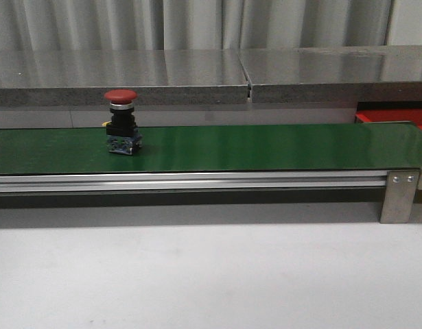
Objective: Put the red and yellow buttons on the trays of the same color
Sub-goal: 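Lower the yellow button onto the belt and open the left gripper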
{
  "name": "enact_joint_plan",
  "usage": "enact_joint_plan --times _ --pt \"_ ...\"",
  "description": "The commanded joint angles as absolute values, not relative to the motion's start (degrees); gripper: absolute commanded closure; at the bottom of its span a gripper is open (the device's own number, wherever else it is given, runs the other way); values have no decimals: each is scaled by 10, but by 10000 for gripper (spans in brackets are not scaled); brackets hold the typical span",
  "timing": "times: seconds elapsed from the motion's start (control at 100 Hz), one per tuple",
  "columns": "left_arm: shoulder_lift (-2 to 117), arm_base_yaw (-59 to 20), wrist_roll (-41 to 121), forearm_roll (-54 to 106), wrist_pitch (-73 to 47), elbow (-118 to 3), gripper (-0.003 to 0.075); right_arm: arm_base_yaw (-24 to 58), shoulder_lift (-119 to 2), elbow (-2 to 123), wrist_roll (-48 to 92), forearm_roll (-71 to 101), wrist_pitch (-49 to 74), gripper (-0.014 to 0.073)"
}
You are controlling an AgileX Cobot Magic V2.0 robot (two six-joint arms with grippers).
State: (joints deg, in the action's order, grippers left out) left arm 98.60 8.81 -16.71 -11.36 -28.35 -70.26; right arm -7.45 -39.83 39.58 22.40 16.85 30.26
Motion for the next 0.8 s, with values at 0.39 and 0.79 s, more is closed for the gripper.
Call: enact_joint_plan --times 0.39,0.79 --pt "900 68 -148 -110 -280 -771 70 -75 -396 411 229 175 265 662" --pt "707 -14 -136 -89 -261 -664 92 -75 -396 411 229 175 265 662"
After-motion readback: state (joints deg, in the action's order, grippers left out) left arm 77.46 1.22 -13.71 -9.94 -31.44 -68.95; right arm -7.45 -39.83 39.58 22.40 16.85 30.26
